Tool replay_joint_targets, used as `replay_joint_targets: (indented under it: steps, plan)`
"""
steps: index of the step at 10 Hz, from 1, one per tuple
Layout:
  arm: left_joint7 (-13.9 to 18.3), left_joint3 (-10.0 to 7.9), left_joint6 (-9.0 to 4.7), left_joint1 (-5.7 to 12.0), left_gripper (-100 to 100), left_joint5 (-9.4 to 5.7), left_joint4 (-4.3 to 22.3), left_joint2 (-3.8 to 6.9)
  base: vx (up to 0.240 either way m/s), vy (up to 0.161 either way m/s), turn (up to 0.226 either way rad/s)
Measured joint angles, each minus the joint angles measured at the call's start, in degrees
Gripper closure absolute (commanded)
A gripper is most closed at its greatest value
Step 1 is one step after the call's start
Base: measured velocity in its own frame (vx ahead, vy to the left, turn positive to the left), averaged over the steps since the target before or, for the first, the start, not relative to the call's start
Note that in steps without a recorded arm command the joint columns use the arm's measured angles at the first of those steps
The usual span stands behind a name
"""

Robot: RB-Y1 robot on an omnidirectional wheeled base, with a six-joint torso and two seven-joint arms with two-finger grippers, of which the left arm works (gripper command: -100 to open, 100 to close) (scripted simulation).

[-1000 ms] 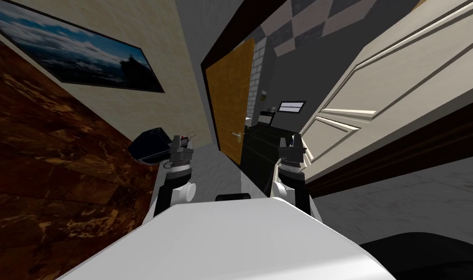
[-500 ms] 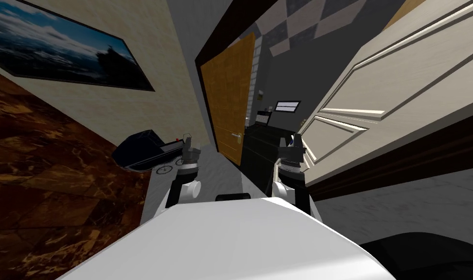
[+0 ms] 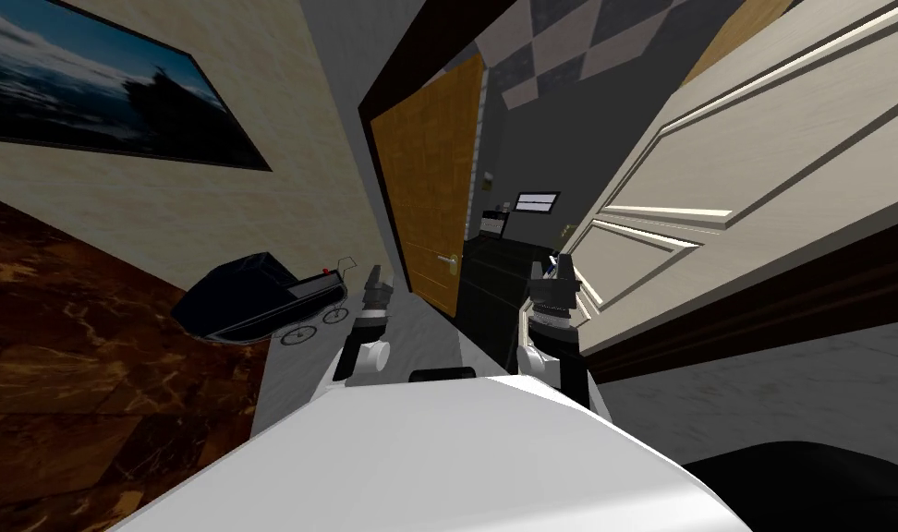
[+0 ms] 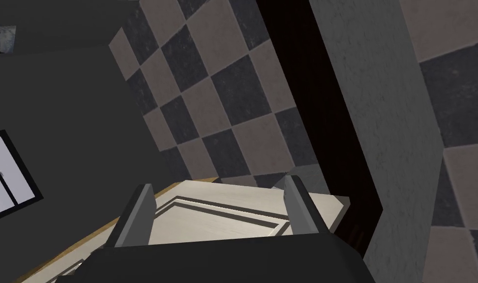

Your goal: Push the door open

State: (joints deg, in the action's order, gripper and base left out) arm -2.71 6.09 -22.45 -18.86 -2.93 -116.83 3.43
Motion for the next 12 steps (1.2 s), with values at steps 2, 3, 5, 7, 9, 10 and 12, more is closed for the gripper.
replay_joint_targets:
  steps: [2, 3, 5, 7, 9, 10, 12]
  plan:
    - [0.41, 1.36, 0.53, 1.39, -100, 0.18, 2.98, 0.30, 0.099, 0.076, -0.141]
    - [0.65, 2.05, 0.73, 2.19, -100, 0.29, 4.48, 0.34, 0.082, 0.105, -0.132]
    - [1.36, 3.28, 1.09, 3.39, -100, 0.32, 7.36, 0.89, 0.077, 0.099, -0.116]
    - [1.93, 4.02, 1.96, 4.69, -100, 0.29, 9.32, 1.30, 0.040, 0.058, -0.057]
    - [2.34, 5.10, 2.22, 5.70, -100, 0.40, 11.64, 1.55, 0.056, 0.066, -0.088]
    - [2.46, 5.38, 2.30, 6.17, -100, 0.43, 12.50, 1.56, 0.041, 0.056, -0.066]
    - [2.87, 6.23, 2.75, 7.91, -100, 0.51, 15.29, 1.62, 0.055, 0.097, -0.143]
